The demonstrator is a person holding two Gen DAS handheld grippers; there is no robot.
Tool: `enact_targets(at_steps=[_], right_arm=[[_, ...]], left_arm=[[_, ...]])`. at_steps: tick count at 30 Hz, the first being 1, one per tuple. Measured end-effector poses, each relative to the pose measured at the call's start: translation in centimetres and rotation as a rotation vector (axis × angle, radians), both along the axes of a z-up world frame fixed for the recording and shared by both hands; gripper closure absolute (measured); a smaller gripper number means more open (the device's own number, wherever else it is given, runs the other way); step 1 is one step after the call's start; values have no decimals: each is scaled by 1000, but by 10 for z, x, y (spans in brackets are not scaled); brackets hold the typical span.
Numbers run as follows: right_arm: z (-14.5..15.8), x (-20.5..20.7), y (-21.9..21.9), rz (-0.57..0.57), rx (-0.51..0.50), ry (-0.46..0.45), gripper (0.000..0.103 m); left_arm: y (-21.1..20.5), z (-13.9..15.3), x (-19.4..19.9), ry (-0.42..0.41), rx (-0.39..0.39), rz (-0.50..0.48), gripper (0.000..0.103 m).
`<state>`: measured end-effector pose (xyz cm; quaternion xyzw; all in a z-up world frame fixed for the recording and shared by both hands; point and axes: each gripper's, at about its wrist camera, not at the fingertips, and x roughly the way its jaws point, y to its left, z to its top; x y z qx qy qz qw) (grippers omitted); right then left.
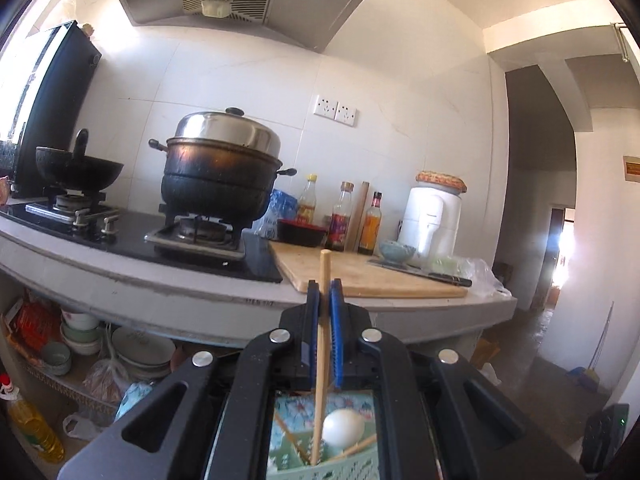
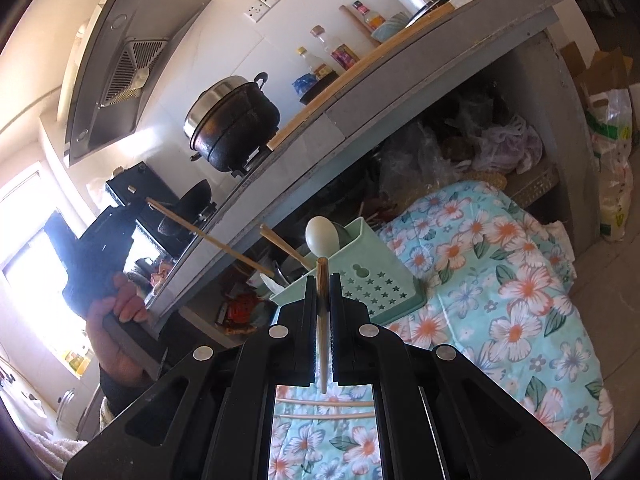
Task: Organize utensils
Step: 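Lift the chopstick toward the holder with right while left keeps its chopstick, then lower both chopsticks into the green holder and open both grippers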
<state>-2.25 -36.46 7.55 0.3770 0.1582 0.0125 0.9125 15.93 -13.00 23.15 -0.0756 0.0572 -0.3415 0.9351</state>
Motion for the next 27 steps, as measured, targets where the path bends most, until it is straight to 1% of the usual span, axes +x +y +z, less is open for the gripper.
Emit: enact_targets(at_steps=[3,10,15,17,19,20,21,23,25,27], right_arm=[[0,2,0,3,-2,8,99],[0,3,-2,-1,-8,22,99],[-5,6,-4,0,5,37,99],[-5,6,-4,-1,7,40,99],[-5,7,-4,-2,4,43,99],[-5,7,-4,-2,2,44,99],[-4,7,-4,-1,0,44,99],[-3,8,-3,0,-9,43,99],[0,8,-1,2,-22,40,99],[4,9,1,15,-29,30,99]], left_arm=[[-21,-6,17,6,19,13,98],[-42,-47,54,92,17,42,98],[-46,-86,68,167,14,57,98],[-45,-100,68,202,23,46,98],[-42,-109,65,219,35,28,96],[-41,-112,62,226,44,20,88],[-39,-115,58,228,56,16,71],[-35,-118,49,222,79,19,54],[-31,-118,40,209,96,15,47],[-24,-116,29,195,112,13,35]])
